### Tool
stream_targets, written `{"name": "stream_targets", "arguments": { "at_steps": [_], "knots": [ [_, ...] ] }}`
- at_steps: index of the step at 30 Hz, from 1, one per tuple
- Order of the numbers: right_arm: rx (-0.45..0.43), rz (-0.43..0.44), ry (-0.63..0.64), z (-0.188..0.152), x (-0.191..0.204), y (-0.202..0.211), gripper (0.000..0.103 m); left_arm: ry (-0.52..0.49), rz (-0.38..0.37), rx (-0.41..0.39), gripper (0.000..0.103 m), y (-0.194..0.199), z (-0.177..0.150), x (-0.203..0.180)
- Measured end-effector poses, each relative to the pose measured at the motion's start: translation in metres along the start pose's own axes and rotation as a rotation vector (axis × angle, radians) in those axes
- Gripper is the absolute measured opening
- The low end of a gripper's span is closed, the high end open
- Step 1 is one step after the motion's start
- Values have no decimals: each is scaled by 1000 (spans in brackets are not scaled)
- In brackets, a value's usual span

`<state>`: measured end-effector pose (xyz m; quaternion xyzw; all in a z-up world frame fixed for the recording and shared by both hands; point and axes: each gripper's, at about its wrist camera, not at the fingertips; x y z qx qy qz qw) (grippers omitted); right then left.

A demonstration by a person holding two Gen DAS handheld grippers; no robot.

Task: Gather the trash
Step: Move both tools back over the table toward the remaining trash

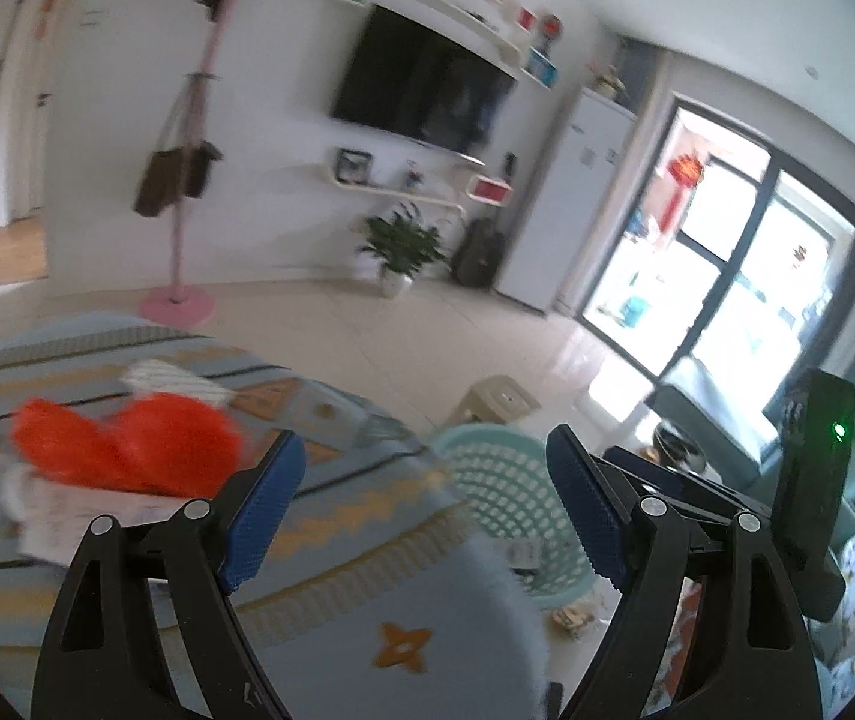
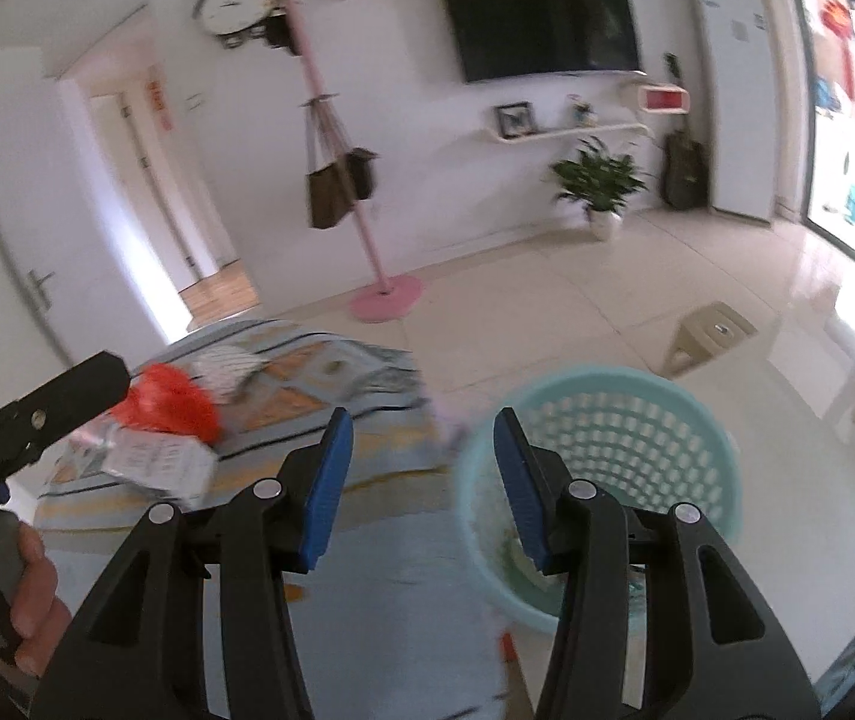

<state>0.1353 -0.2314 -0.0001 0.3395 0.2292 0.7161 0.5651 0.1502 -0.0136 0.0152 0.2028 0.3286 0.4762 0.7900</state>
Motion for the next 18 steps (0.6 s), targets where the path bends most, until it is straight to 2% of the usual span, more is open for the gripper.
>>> {"name": "stream_targets", "arguments": {
  "at_steps": [5,12,18],
  "knots": [
    [9,46,89,4,53,-8,47,71,78,-48,80,43,-1,48],
    [54,118,168,4,117,-36,48,165,223,-67,80,97,0,130],
    [134,193,242,-2,168,-77,48,258,295,-38,80,110,3,208]
  ]
}}
Point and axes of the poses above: each gripper's, at about its wrist camera, not at the fingertips, and y roughly against the way its jaws point, x to its left, z to its top, and after that the axes turned 11 degrees about x, right-handed
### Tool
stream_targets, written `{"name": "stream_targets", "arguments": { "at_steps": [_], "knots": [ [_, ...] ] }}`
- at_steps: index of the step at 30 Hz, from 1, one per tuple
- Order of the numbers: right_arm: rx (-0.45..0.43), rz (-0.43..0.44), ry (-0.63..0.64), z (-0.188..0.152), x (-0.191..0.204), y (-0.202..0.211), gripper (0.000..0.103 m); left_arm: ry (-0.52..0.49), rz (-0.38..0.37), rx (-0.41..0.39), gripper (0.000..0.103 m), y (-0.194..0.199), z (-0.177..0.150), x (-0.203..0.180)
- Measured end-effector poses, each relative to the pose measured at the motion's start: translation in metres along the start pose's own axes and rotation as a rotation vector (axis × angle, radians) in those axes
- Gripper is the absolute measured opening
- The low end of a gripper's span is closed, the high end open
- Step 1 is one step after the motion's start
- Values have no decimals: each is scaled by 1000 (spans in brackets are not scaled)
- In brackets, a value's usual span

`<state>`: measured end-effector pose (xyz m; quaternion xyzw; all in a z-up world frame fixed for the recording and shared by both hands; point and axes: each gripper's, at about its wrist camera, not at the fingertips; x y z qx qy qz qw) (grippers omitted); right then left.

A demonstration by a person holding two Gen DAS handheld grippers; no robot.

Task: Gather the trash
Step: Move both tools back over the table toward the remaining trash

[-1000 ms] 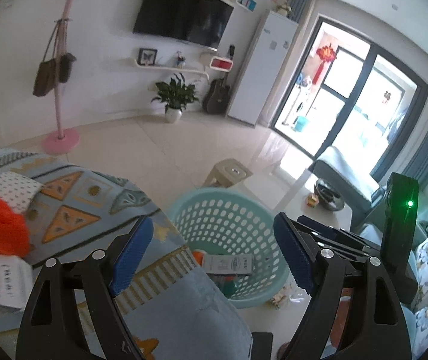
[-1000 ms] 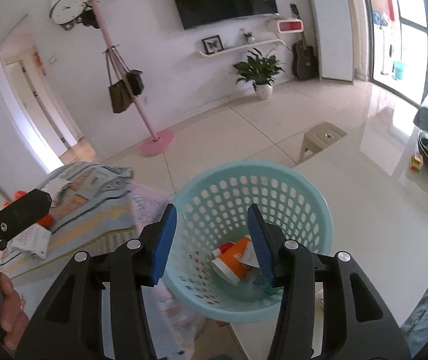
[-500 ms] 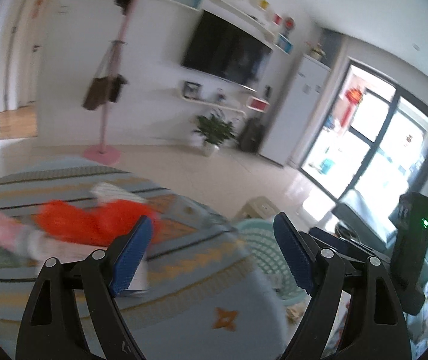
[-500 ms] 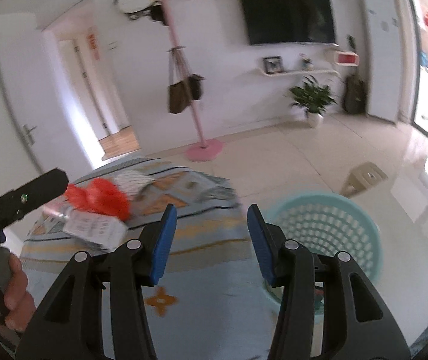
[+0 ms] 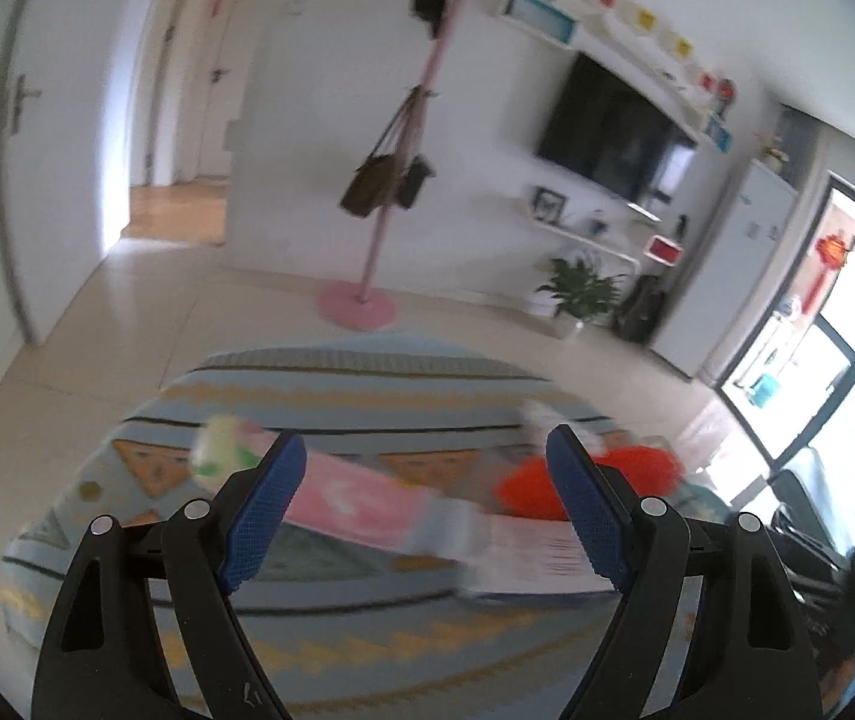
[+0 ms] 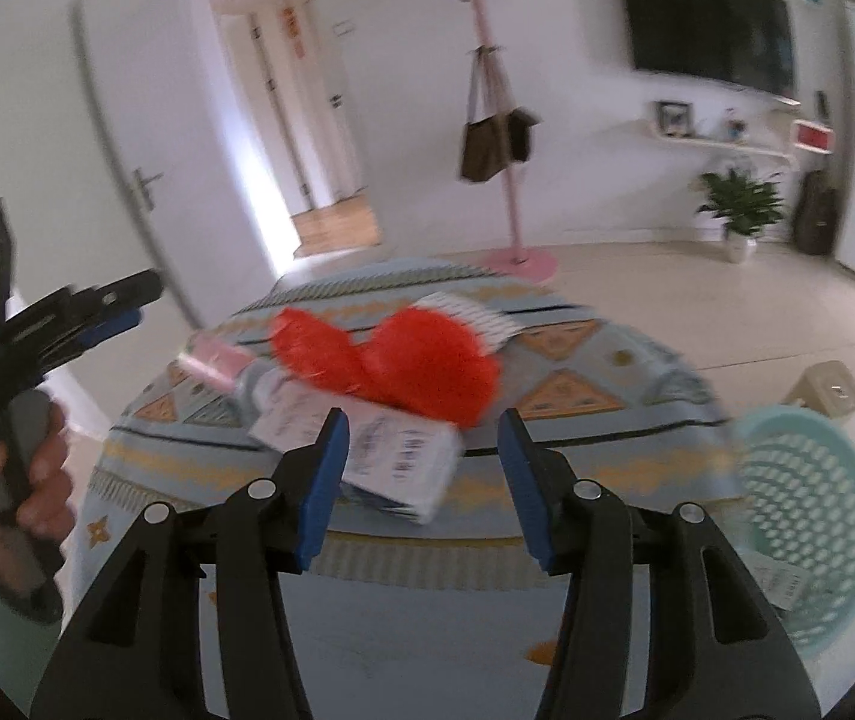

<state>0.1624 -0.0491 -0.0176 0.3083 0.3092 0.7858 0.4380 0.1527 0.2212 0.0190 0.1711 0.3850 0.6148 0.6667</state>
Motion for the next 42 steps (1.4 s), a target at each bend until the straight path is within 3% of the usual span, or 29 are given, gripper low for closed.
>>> {"name": "stream_targets", "arguments": {
  "at_steps": [4,13,17,22,29,33,37,39,42],
  "knots": [
    [45,0,62,9,21,-27,48,31,41,61,79,-26,16,37],
    [106,14,63,33,19,-55,48,31,71,134,77,-61,37,70],
    [176,37,80,33,19,-65,48,20,44,222,66,-70,40,78],
    [231,86,84,22,21,-66,48,-6,25,282,65,-60,18,83],
    [217,43,143,11,33,-59,48,-11,-64,324,65,-30,-21,82],
    [170,18,66,28,20,-68,55,-4,-138,351,65,-12,-43,79],
    [233,58,39,33,10,-81,55,-68,-204,376,65,8,-57,70],
    [282,115,45,28,11,-84,55,-109,-202,352,70,19,-55,65],
    [330,116,78,17,19,-83,55,-161,-134,298,76,20,-44,56]
  ]
}}
Point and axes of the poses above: each gripper's, at about its wrist camera, not at the fingertips, and y roughly against the way its jaws point, x to its left, z to its top, and after that the axes turned 11 degrees about x, right-handed
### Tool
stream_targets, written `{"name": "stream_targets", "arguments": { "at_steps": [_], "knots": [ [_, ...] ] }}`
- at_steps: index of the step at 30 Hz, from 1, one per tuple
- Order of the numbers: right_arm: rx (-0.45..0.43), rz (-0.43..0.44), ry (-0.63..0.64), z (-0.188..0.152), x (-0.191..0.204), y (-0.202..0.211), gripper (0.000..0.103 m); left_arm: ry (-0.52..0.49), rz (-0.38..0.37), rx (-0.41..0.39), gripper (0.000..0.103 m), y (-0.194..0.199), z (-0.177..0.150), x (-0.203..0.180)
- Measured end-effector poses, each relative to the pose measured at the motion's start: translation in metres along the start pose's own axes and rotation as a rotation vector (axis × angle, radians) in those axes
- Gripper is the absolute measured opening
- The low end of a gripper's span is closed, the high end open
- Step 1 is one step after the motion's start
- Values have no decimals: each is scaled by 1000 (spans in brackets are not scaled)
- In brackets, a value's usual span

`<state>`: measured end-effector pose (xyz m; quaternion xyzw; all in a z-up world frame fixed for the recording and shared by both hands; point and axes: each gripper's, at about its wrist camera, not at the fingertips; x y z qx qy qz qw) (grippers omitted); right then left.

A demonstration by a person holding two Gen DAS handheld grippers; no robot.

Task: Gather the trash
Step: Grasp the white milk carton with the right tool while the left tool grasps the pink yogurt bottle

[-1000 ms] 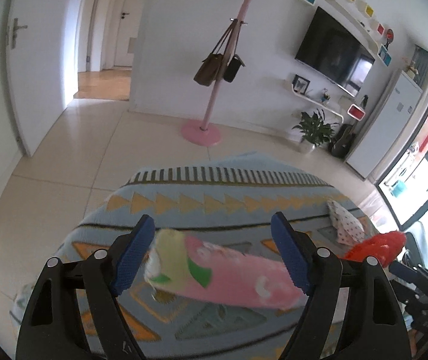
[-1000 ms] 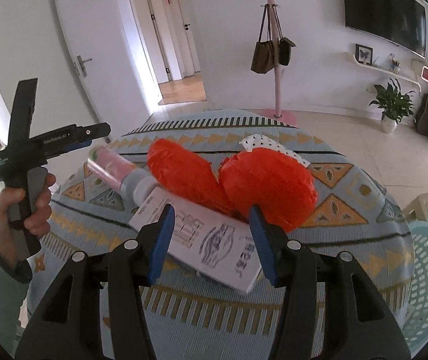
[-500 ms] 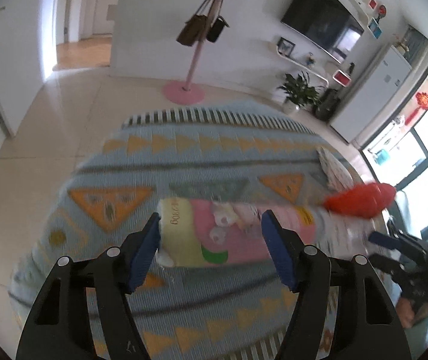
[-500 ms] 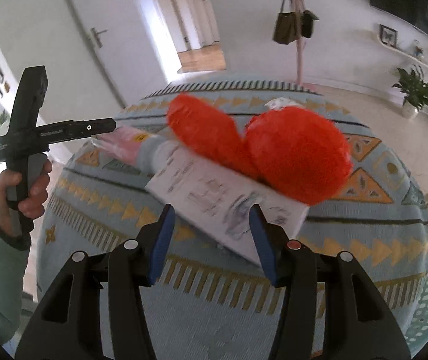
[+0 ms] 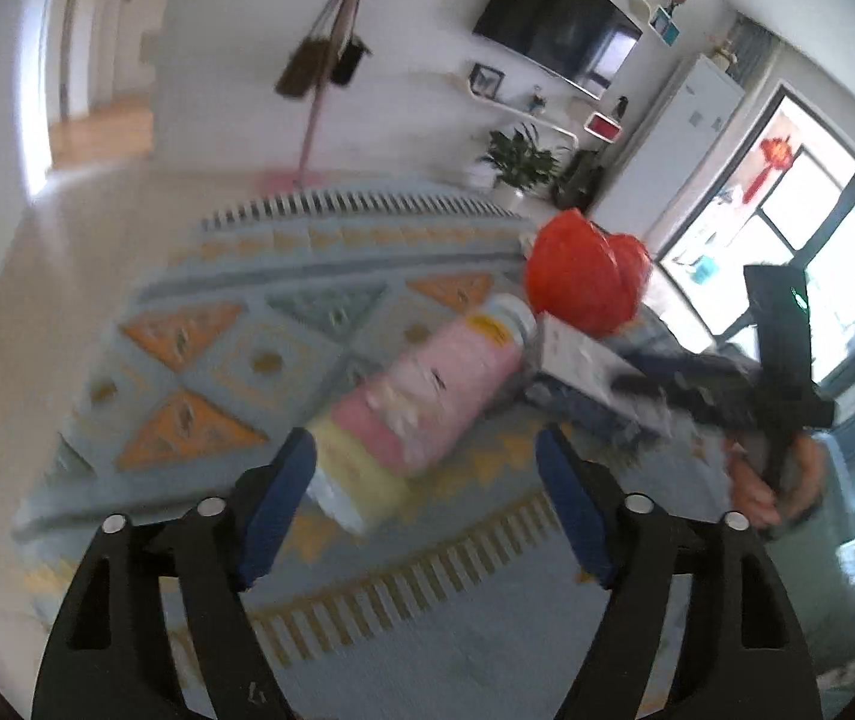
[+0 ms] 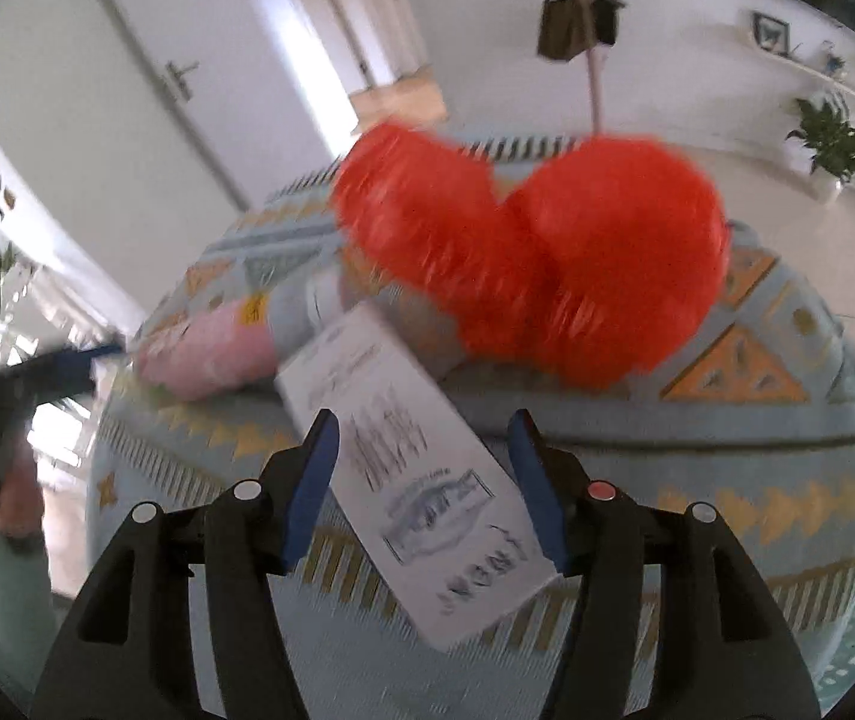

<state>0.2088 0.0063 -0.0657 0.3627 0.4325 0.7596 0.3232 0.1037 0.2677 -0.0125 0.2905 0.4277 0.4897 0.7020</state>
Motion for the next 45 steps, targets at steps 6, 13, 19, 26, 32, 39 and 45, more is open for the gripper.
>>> {"name": "stream_targets", "arguments": {
  "at_steps": [6,13,19,26,32,39,45],
  "knots": [
    [-27,-5,10,-23,19,2,67,-131,50,95,80,-45,30,-20],
    [-31,-29,79,-35,51,-7,68,-161,103,176,73,-80,35,-25],
    [-53,-8,-18,-27,45,-6,68,-92,118,160,55,-78,29,-36],
    [-63,-79,-26,-19,61,-18,68,56,95,83,48,-55,-2,-28],
    [-52,-182,-22,-24,73,-29,51,109,47,6,47,-31,-12,-29],
    [-173,-165,-31,-46,63,24,50,65,25,-87,47,-8,1,-72],
    [-334,-192,-93,-70,34,95,50,-2,-29,-138,47,-4,15,-122]
  ]
}}
Point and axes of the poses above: each gripper's, at about its wrist camera, not at the fingertips, and y roughly against the way its jaws point, x to its left, z to its top, and after that the axes turned 11 degrees about x, right-handed
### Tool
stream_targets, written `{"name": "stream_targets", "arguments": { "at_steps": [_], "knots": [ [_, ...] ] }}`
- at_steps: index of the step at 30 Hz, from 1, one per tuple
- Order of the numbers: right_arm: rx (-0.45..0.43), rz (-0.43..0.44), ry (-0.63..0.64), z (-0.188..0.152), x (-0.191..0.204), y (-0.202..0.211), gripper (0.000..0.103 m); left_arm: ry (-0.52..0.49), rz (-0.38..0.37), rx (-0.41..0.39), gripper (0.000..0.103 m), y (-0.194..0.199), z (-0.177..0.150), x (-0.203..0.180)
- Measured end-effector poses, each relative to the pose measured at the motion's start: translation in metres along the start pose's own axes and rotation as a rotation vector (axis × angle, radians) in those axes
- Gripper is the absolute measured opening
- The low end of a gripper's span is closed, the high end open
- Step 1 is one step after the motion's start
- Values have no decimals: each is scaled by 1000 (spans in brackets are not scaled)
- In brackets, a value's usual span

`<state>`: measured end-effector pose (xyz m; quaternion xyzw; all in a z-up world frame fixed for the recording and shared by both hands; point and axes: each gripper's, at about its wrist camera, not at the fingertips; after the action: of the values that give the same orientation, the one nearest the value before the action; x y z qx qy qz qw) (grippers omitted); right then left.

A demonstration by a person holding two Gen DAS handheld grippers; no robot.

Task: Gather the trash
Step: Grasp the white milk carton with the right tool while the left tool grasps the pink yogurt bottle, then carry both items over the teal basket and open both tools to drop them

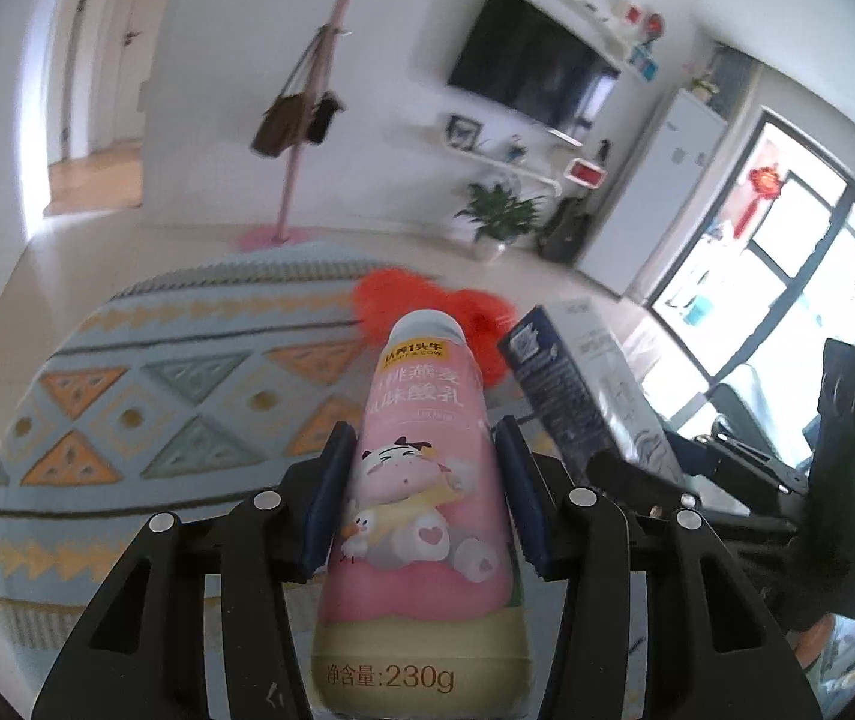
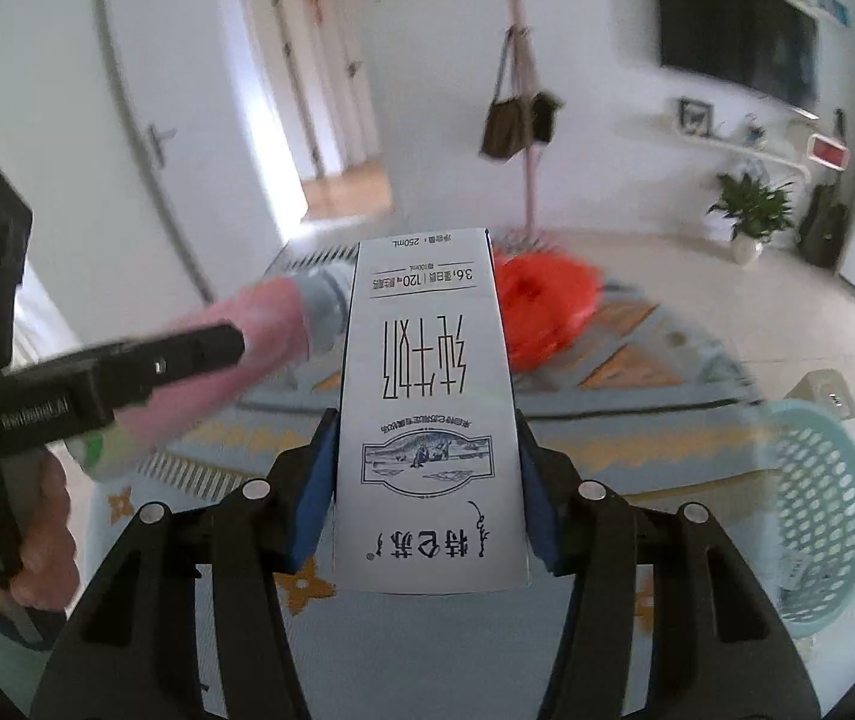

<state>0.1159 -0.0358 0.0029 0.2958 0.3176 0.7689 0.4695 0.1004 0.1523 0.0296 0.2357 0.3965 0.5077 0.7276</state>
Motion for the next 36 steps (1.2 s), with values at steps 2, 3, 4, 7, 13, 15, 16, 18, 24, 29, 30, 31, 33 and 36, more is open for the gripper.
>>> {"name": "stream_targets", "arguments": {
  "at_steps": [2,3,4,7,13,15,16,18,24,29,30,31,33,36],
  "knots": [
    [-26,-12,-32,-1,-20,14,50,-28,-23,-9,47,-4,5,-20],
    [-40,-22,-59,-2,-35,21,50,-39,-32,-14,47,-7,7,-30],
    [-50,-32,-78,-3,-46,27,50,-56,-42,-16,47,-11,11,-42],
    [-83,-72,-135,-7,-80,43,50,-96,-70,-11,47,-29,20,-74],
    [-125,-209,-242,-22,-150,62,50,-173,-116,9,47,-74,31,-134],
    [-117,-222,-294,-29,-177,62,50,-188,-134,25,47,-90,35,-152],
    [-115,-222,-317,-33,-188,63,50,-200,-140,40,47,-101,37,-163],
    [-109,-229,-362,-40,-208,62,50,-222,-140,64,47,-122,40,-182],
    [-50,-249,-493,-59,-267,46,51,-265,-155,128,47,-178,46,-219],
    [67,-295,-573,-79,-308,7,51,-280,-130,203,47,-229,50,-243],
    [82,-290,-585,-82,-313,2,51,-278,-128,213,47,-235,52,-245],
    [98,-279,-602,-87,-319,-5,51,-276,-125,228,47,-245,52,-247],
    [126,-278,-627,-94,-328,-15,51,-282,-118,243,47,-256,53,-253],
    [137,-262,-651,-99,-337,-19,52,-297,-88,245,52,-266,54,-260]
  ]
}}
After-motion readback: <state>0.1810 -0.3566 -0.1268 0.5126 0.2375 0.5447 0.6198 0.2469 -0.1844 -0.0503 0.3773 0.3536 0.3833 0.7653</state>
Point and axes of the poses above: each gripper's, at about its wrist camera, not at the fingertips, and y roughly against the way its jaws point, x to its left, z to its top, and after that the axes turned 11 degrees about x, right-handed
